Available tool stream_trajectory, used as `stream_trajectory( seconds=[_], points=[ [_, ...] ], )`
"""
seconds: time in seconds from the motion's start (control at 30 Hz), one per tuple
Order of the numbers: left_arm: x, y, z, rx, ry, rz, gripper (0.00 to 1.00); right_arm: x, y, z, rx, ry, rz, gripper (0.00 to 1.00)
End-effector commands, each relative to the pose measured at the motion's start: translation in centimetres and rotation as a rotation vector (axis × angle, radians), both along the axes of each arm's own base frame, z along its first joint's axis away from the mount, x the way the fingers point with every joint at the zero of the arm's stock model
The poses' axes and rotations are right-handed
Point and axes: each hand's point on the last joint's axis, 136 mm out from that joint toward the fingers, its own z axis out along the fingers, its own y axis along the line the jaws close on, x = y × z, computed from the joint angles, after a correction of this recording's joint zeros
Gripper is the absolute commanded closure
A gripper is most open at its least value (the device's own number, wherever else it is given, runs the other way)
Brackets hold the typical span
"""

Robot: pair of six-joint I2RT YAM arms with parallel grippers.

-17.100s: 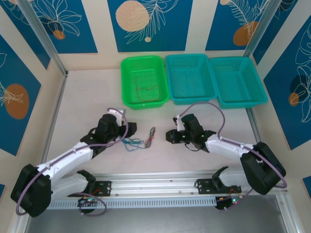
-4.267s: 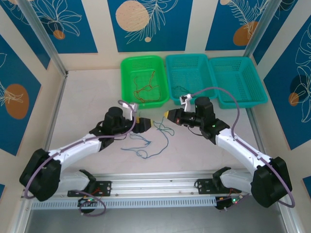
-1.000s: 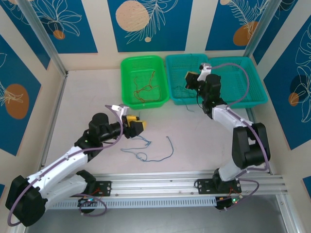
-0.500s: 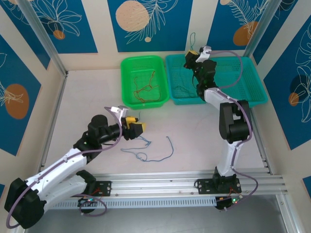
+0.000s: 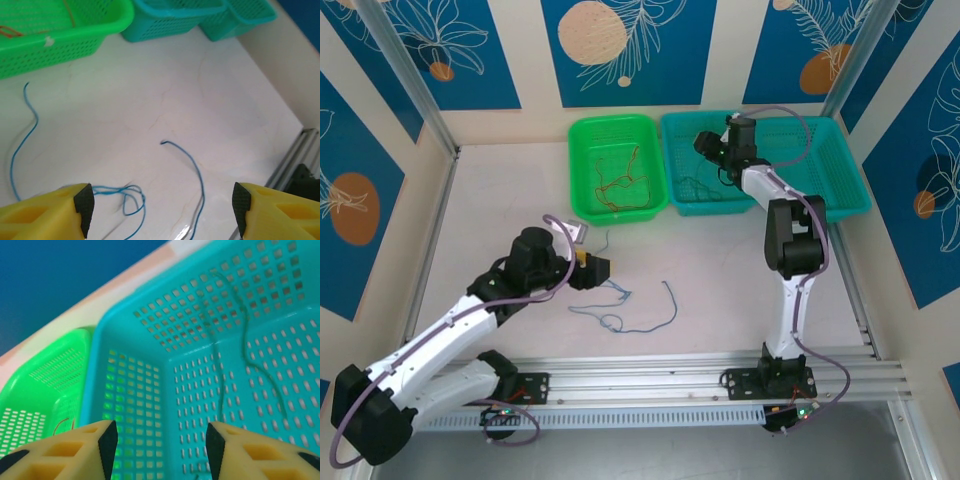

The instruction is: Untangle the cables

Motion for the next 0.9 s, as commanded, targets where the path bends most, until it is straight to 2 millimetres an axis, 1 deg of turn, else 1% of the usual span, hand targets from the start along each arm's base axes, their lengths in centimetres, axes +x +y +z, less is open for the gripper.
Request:
stream_trajectory(
  seconds=[0.0, 0.07, 0.17, 0.23, 0.3, 0.37, 0.43, 0.47, 0.53, 0.57, 0.67, 0.7, 0.73, 0.8, 0.87],
  points=[
    [0.2, 0.9, -1.2, 0.065, 0.049, 0.055, 0.26, -1.9, 0.3, 5.1, 0.006, -0.051, 0.031, 0.46],
    [0.5, 1.0, -1.8, 0.077, 0.064, 0.078, 0.26, -3.4, 0.7, 6.4, 0.007, -0.067, 0.057, 0.46],
    [1.3, 1.7, -2.9, 0.119, 0.087, 0.136, 0.26, -6.4, 1.5, 8.5, 0.019, -0.097, 0.104, 0.44],
    [1.9, 2.5, -3.7, 0.154, 0.107, 0.192, 0.26, -9.0, 2.6, 9.6, 0.043, -0.091, 0.170, 0.44],
    [2.4, 3.0, -4.5, 0.184, 0.121, 0.232, 0.26, -12.5, 4.0, 10.3, 0.078, -0.045, 0.236, 0.44],
    [3.0, 3.5, -5.2, 0.199, 0.133, 0.272, 0.26, -16.1, 6.0, 10.5, 0.093, -0.015, 0.320, 0.45],
    [3.5, 3.6, -5.9, 0.207, 0.144, 0.294, 0.26, -19.8, 7.8, 9.9, 0.075, 0.012, 0.375, 0.45],
    [3.8, 3.6, -6.3, 0.211, 0.150, 0.304, 0.26, -21.9, 9.2, 9.5, 0.055, 0.020, 0.416, 0.45],
    [4.4, 3.9, -7.1, 0.229, 0.171, 0.335, 0.26, -25.3, 11.1, 8.3, 0.005, 0.044, 0.461, 0.45],
    [4.7, 4.1, -7.7, 0.241, 0.185, 0.350, 0.26, -27.4, 12.5, 7.7, -0.024, 0.052, 0.502, 0.45],
    [6.0, 4.6, -9.1, 0.260, 0.196, 0.387, 0.26, -31.7, 15.4, 5.8, -0.090, 0.083, 0.597, 0.45],
    [6.5, 4.7, -9.6, 0.267, 0.196, 0.391, 0.26, -32.9, 16.2, 5.1, -0.109, 0.107, 0.626, 0.45],
    [6.9, 4.7, -10.0, 0.274, 0.196, 0.393, 0.27, -33.6, 16.6, 4.4, -0.124, 0.130, 0.632, 0.45],
    [7.9, 4.7, -11.0, 0.299, 0.200, 0.391, 0.29, -35.4, 18.2, 3.0, -0.135, 0.172, 0.678, 0.45],
    [8.6, 4.5, -12.0, 0.315, 0.213, 0.391, 0.31, -36.6, 19.5, 1.4, -0.131, 0.221, 0.686, 0.45]
  ],
)
